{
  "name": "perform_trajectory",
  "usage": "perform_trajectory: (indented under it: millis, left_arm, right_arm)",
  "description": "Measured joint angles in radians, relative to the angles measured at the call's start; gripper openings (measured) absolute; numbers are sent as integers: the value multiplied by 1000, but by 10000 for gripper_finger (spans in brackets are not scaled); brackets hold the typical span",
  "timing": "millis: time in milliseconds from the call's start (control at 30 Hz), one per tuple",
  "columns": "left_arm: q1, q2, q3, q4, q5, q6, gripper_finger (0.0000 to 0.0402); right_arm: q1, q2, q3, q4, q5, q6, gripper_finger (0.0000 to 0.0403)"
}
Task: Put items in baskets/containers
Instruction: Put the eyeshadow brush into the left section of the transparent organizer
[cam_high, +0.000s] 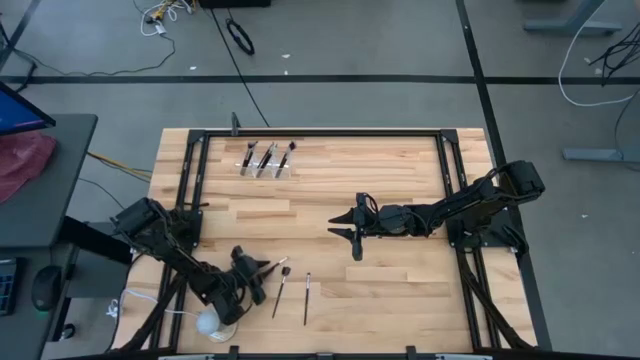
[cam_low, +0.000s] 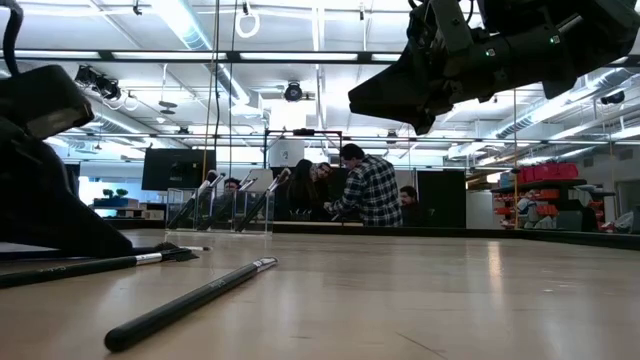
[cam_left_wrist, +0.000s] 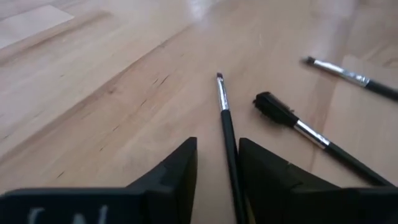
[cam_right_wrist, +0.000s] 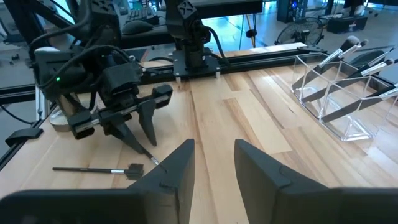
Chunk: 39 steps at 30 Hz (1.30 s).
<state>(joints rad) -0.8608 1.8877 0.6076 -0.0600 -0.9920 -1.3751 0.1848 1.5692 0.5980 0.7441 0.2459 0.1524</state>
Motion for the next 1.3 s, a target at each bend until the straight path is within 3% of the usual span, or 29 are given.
perform_trajectory:
  millis: [200, 467, 800, 1000, 1167, 1300]
  left_arm:
    - [-3, 1, -88, 185, -38, 30, 89]
    - [3, 1, -115, 193, -52, 78, 17]
    - [10, -53, -121, 178, -37, 101, 17]
    - [58, -166, -130, 148, -172, 190, 16]
    - [114, -292, -127, 210, -242, 395, 16]
    - [161, -385, -126, 393, -191, 693, 16]
  right_arm:
    - [0, 0, 0, 2, 0, -3, 114]
    - [0, 0, 0, 2, 0, -4, 114]
    - [0, 0, 0, -8, -10, -4, 114]
    - [-12, 0, 0, -19, -115, -31, 114]
    - [-14, 35, 0, -36, -145, -72, 114]
    - [-25, 142, 0, 54, -161, -57, 114]
